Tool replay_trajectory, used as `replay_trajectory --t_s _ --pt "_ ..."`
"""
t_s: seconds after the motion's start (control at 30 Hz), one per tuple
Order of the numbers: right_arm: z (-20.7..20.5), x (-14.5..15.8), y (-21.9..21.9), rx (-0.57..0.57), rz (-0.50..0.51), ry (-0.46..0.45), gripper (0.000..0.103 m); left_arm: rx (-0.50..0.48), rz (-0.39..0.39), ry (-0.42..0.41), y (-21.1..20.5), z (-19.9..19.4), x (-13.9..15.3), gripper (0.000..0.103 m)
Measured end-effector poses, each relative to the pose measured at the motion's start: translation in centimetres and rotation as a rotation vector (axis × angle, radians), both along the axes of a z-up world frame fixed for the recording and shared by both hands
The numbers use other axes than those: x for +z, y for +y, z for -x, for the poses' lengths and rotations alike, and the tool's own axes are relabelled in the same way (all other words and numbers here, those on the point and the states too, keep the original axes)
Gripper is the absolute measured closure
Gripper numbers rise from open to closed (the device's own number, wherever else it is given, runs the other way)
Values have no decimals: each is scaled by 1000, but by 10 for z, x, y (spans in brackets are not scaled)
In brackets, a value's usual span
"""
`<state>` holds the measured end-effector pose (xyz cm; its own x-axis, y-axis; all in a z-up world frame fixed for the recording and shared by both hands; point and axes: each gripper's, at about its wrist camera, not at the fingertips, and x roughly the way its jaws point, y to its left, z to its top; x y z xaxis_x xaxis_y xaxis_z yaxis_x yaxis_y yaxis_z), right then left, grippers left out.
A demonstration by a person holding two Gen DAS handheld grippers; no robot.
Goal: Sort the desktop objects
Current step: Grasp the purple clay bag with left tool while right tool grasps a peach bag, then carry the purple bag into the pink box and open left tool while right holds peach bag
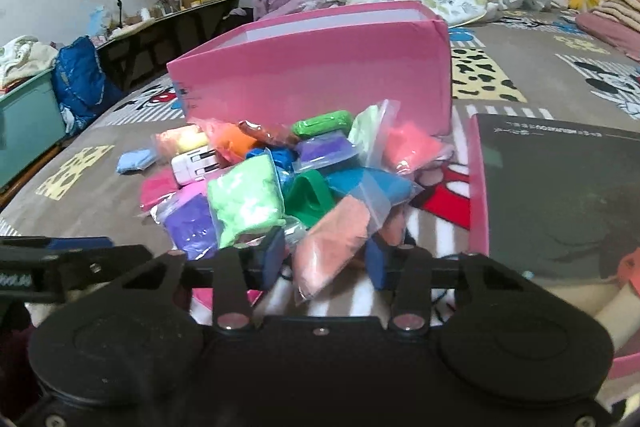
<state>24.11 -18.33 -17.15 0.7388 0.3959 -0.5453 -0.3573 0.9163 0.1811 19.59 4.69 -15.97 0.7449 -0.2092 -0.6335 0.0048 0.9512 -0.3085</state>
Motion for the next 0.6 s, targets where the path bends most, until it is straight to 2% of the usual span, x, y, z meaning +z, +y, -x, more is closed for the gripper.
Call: replay_trajectory --t_s 0.07,0.2,0.33,0.6 --pt "-1 -2 -2 7 -16 2 78 3 13 1 -1 -5 -2 35" --pt "-1 -5 -1 32 -26 12 85 8 70 14 -2 -16 -7 43" --pt "-2 -8 -3 39 -40 19 87 26 128 8 -1 -24 -12 46" --pt "-5 -11 -3 27 -63 5 87 73 116 -20 -2 -26 -13 77"
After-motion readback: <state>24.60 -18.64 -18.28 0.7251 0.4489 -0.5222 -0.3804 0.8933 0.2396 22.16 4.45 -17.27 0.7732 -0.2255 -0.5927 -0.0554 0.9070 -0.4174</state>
